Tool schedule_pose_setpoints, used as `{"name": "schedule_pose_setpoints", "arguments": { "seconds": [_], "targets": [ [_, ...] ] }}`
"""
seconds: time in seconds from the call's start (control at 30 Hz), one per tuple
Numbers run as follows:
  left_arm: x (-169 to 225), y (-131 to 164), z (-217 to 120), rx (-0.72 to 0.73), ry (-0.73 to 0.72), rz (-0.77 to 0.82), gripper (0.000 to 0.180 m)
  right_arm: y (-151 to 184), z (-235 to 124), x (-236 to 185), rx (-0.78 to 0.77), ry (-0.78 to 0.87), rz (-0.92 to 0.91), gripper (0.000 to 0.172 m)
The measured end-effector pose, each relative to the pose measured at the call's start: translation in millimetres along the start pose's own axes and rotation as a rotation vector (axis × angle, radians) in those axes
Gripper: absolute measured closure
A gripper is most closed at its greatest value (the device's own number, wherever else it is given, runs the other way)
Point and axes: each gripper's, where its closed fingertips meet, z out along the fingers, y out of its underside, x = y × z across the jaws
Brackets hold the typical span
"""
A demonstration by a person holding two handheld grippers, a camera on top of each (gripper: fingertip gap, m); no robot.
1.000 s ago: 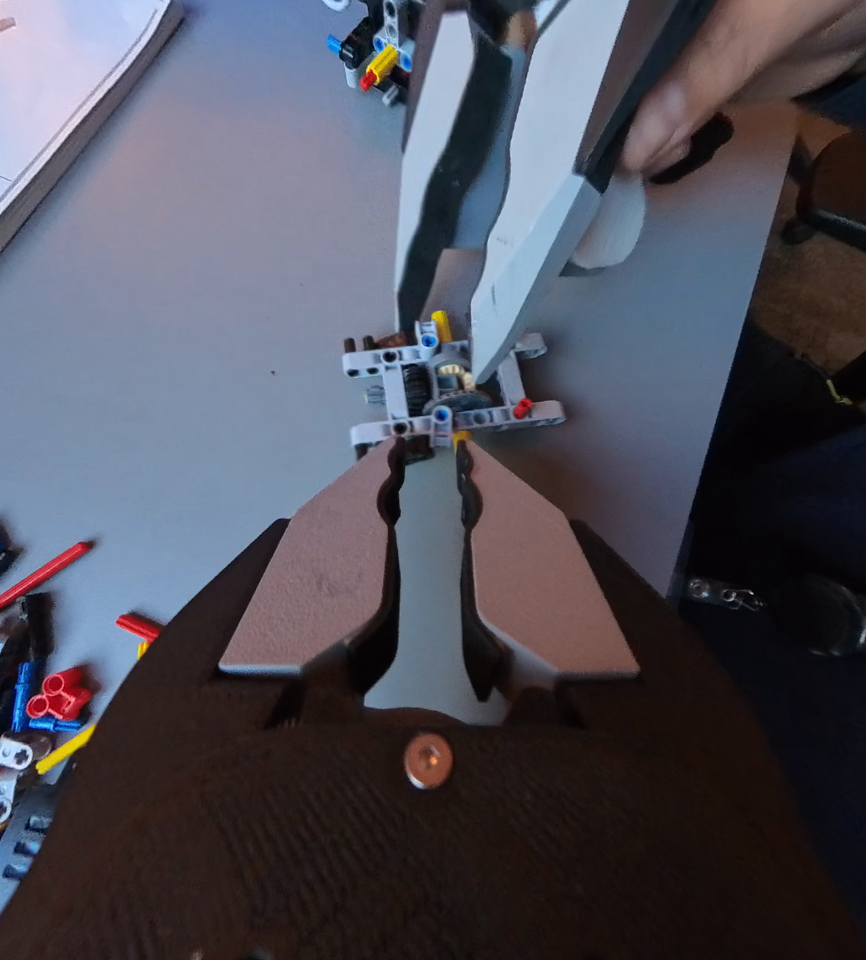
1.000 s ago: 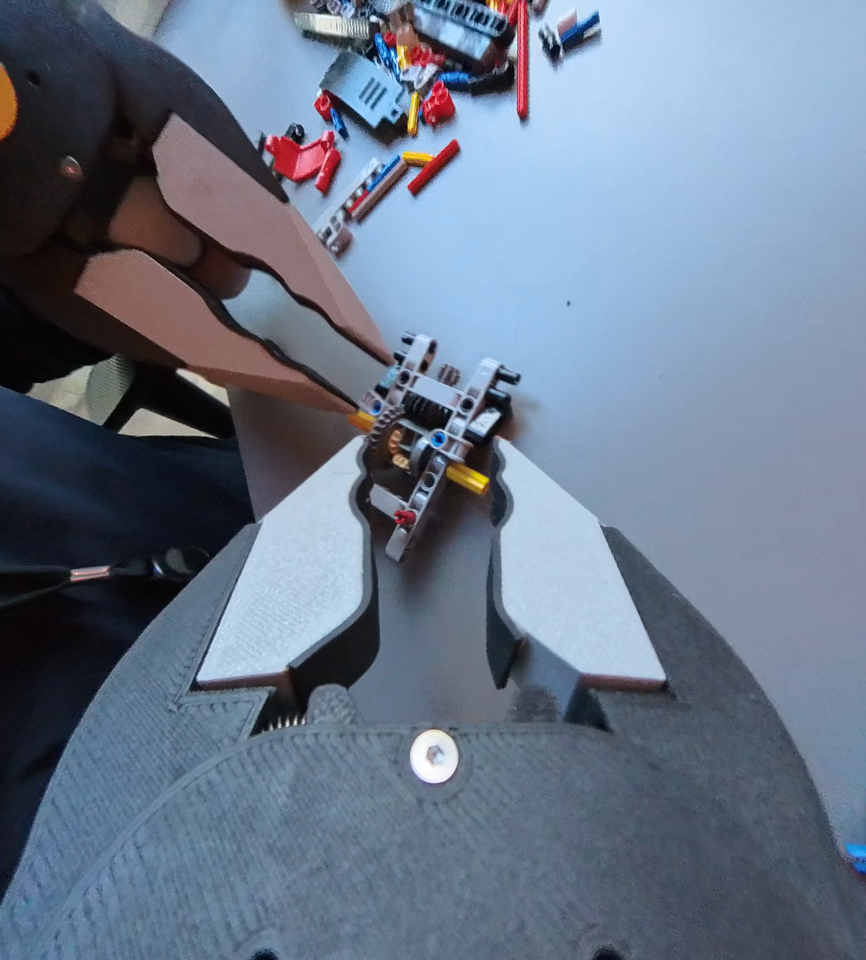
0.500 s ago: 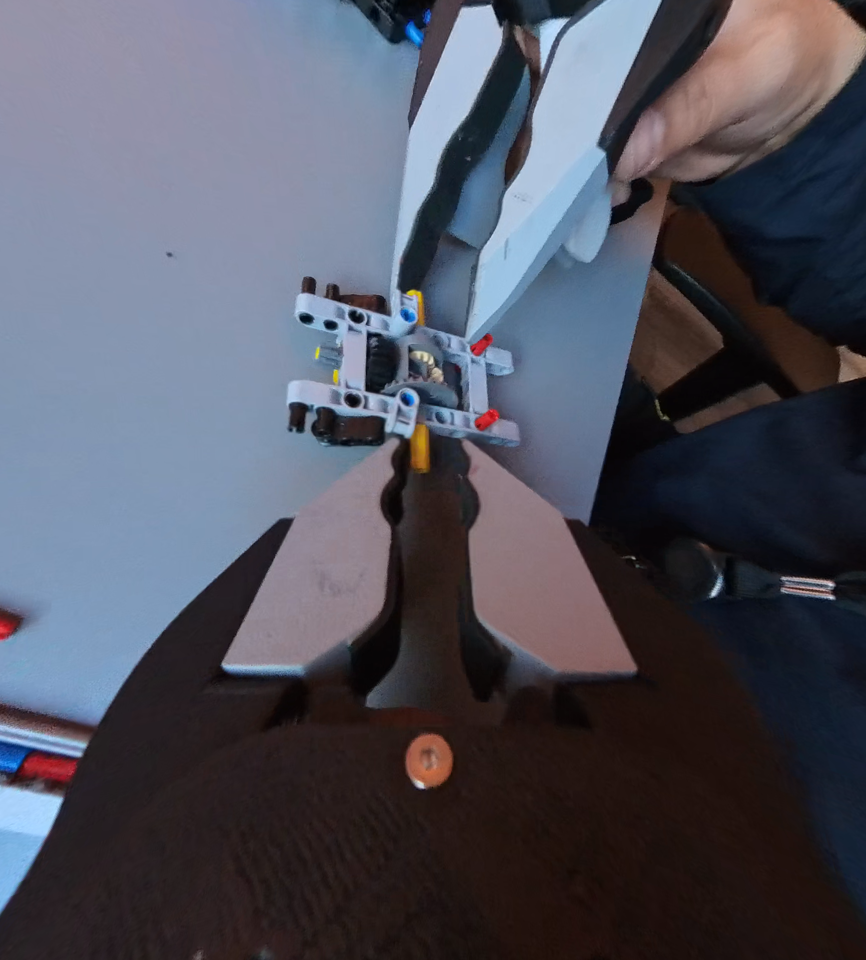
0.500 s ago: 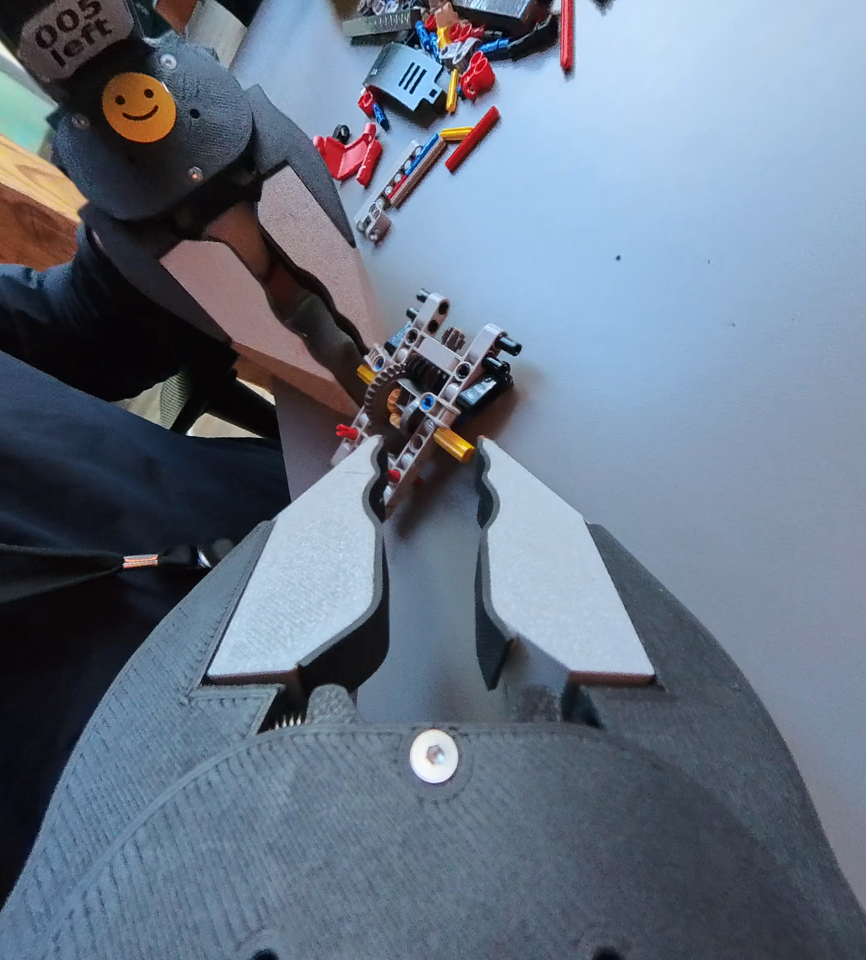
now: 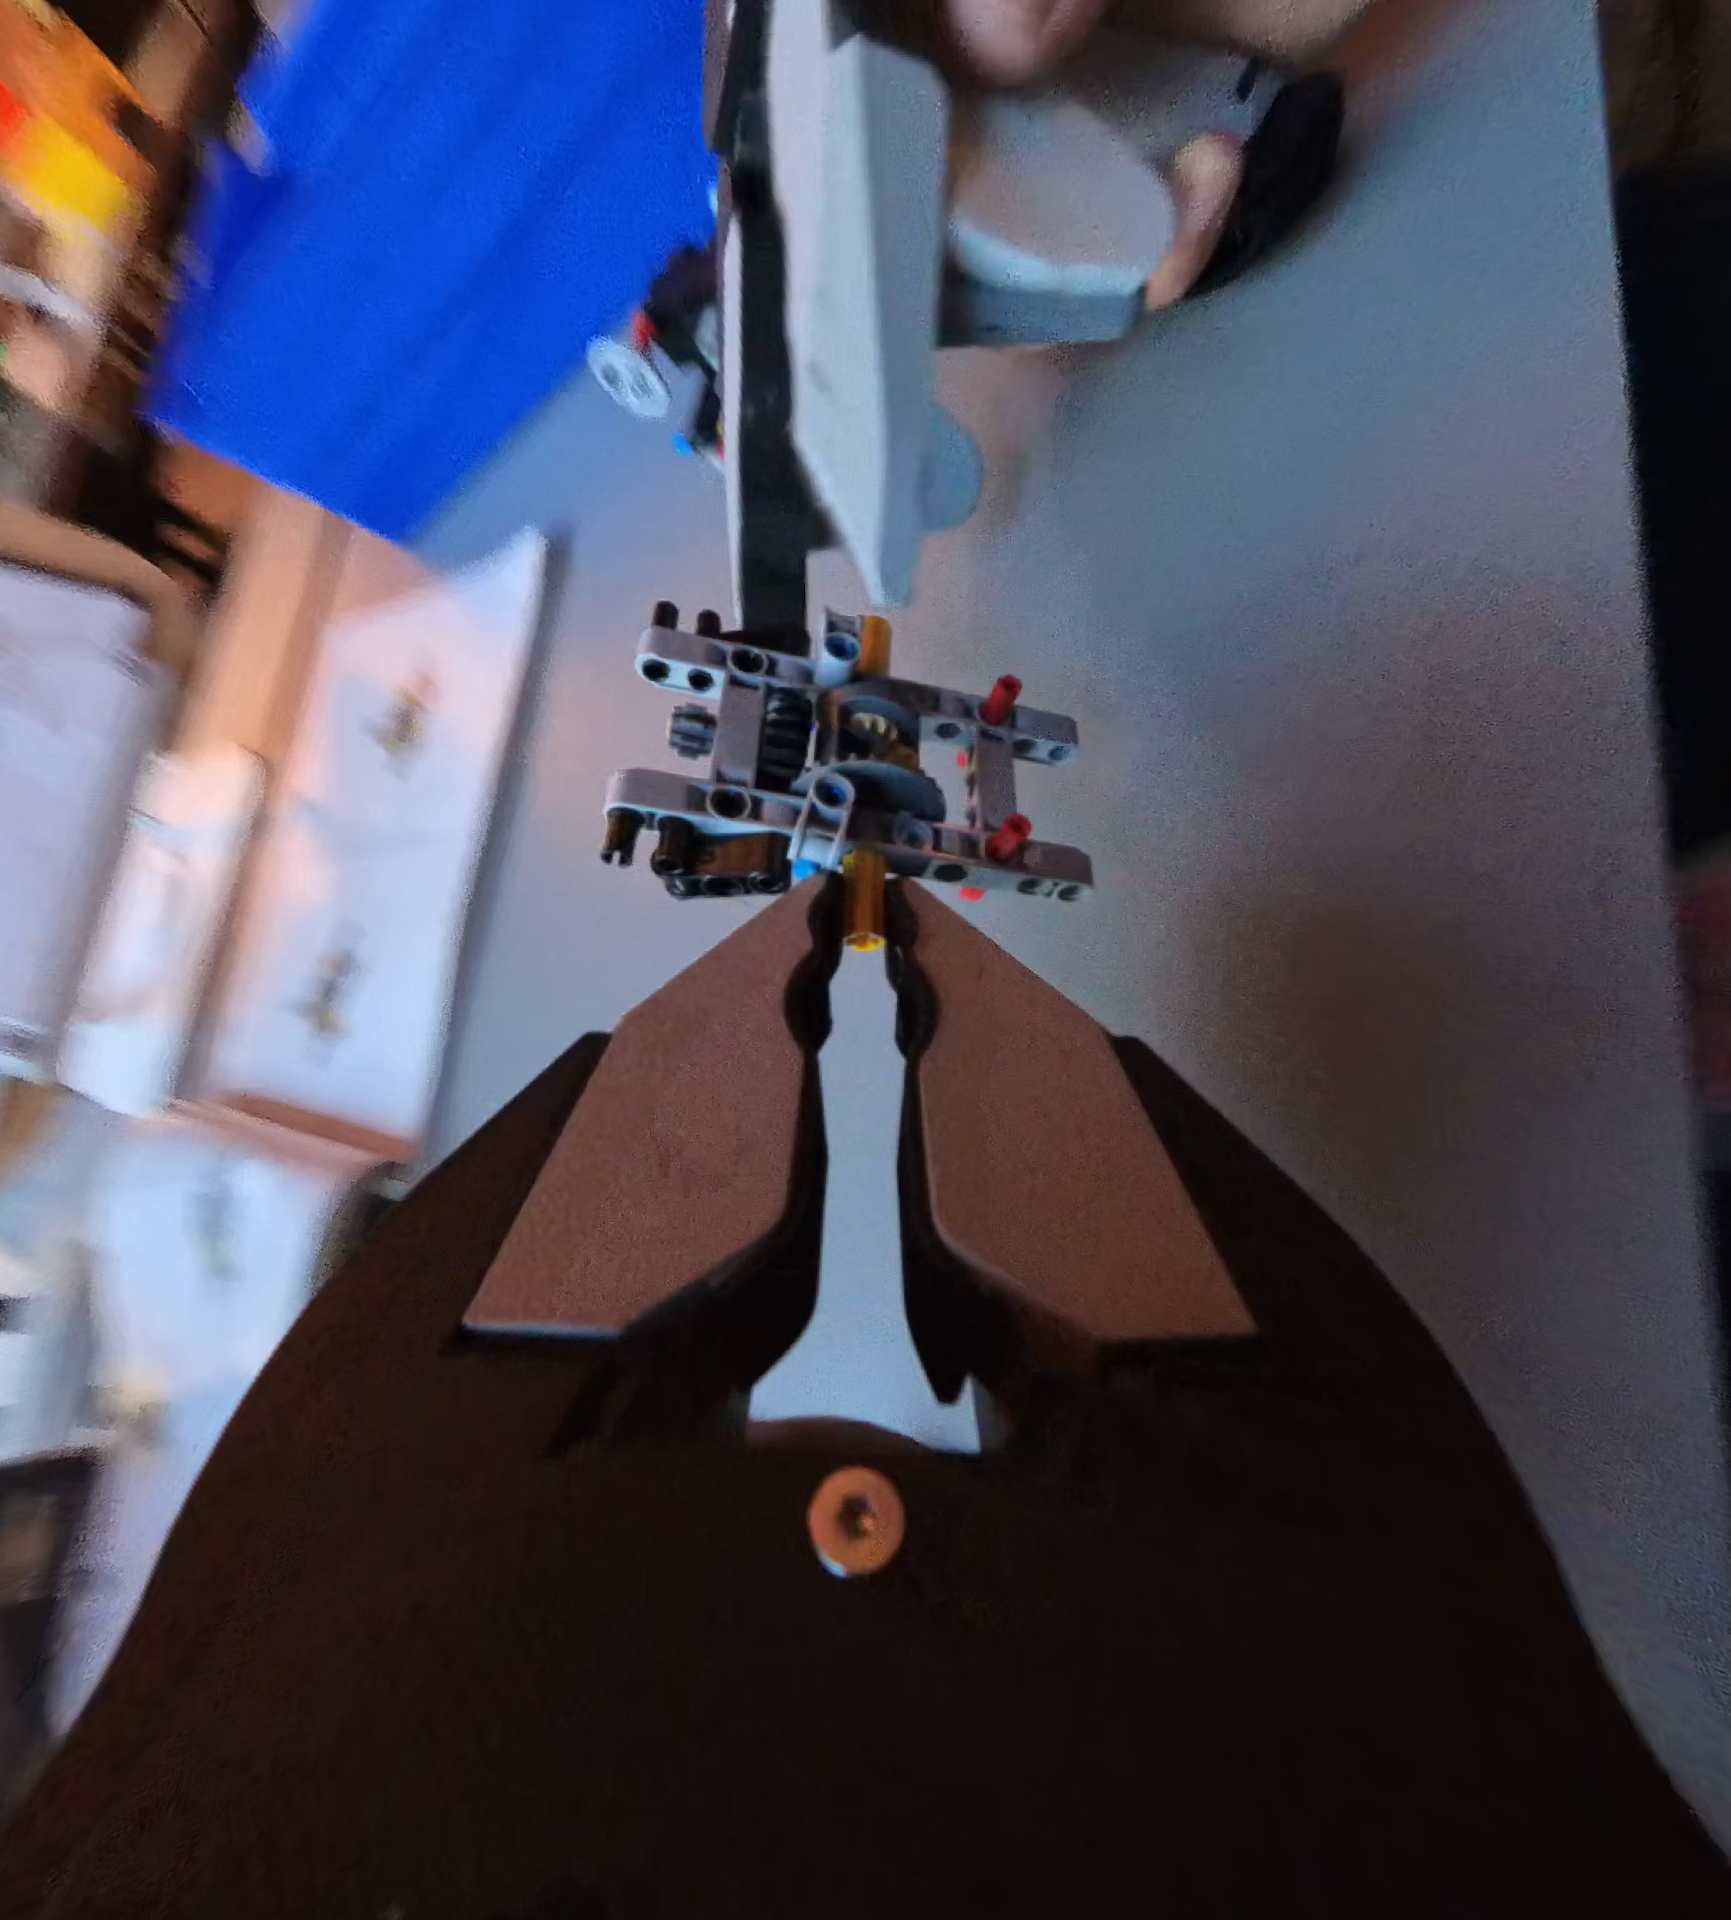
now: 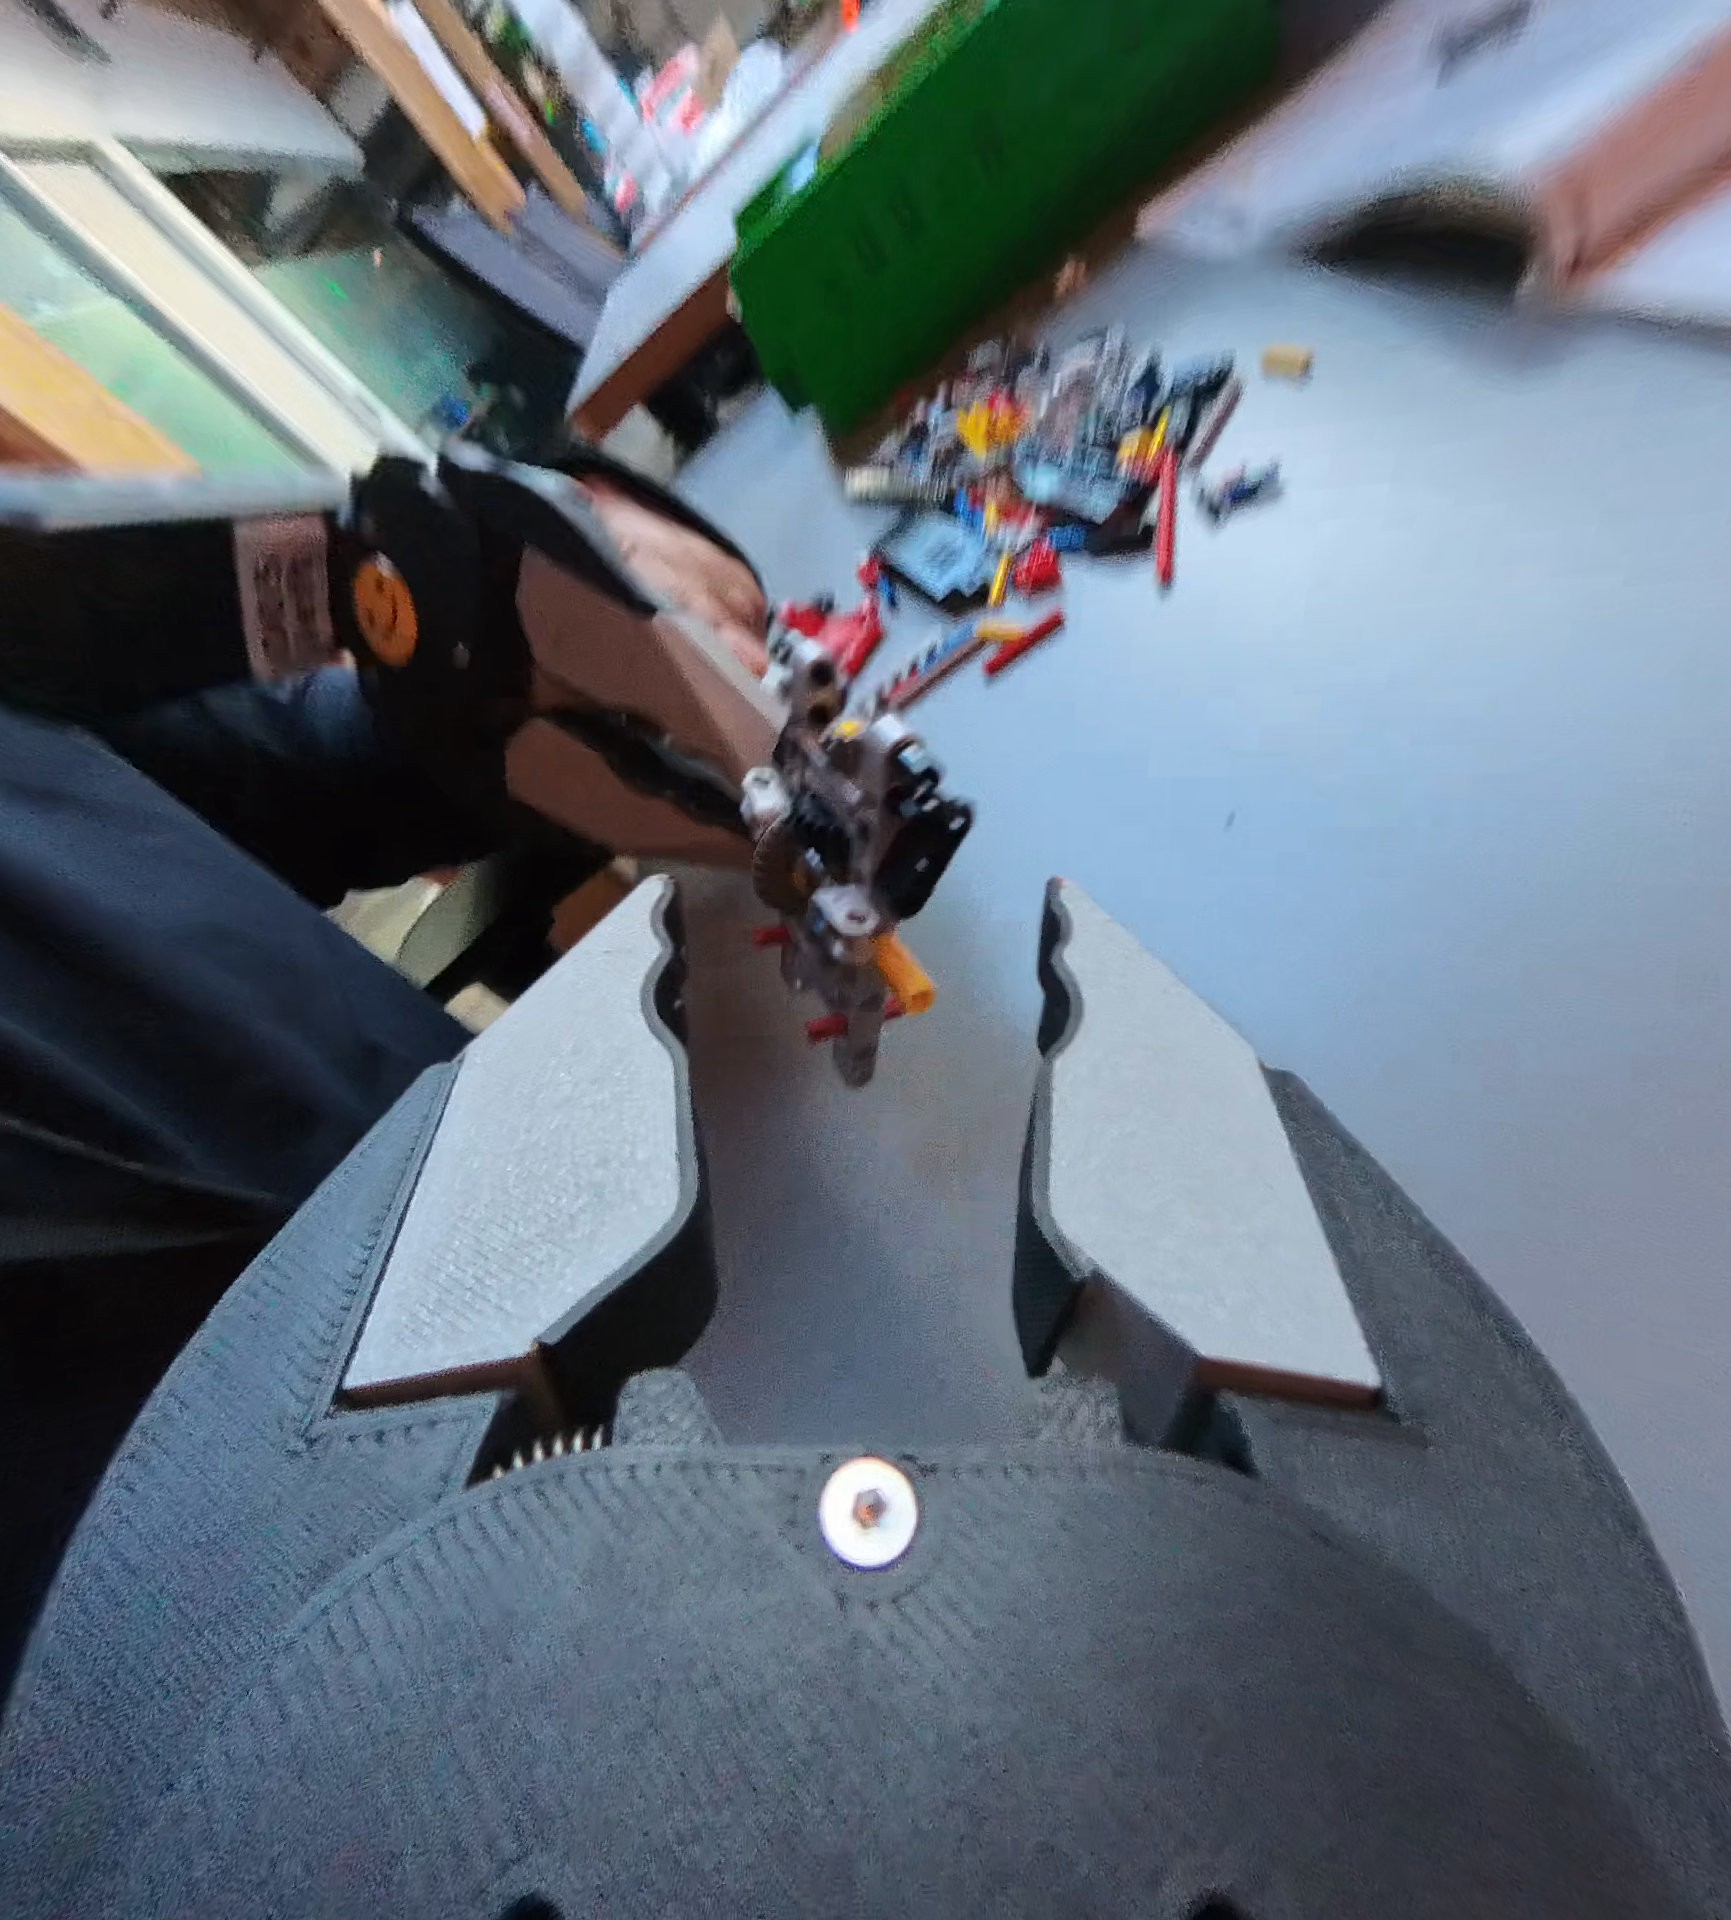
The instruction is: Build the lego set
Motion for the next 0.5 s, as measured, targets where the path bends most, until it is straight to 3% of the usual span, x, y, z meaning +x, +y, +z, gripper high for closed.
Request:
{"name": "schedule_pose_setpoints", "arguments": {
  "seconds": [0.1, 0.23, 0.3, 0.33, 0.43, 0.5],
  "targets": [
    [-13, -9, -3, 0.02, -0.156, 0.183, 0.176, -21, 1, -8, 0.095, 0.028, -0.116, 0.102],
    [-19, -25, -7, 0.075, -0.286, 0.326, 0.176, -24, 11, -23, 0.079, 0.009, -0.245, 0.111],
    [-21, -31, -10, 0.108, -0.345, 0.409, 0.177, -21, 14, -30, 0.06, -0.034, -0.281, 0.133],
    [-24, -29, -11, 0.105, -0.376, 0.438, 0.177, -23, 14, -34, 0.071, -0.054, -0.294, 0.132],
    [-26, -24, -11, 0.121, -0.411, 0.48, 0.176, -30, 9, -41, 0.122, -0.053, -0.377, 0.154],
    [-28, -22, -12, 0.113, -0.428, 0.456, 0.177, -34, 9, -40, 0.138, -0.005, -0.423, 0.146]
  ]
}}
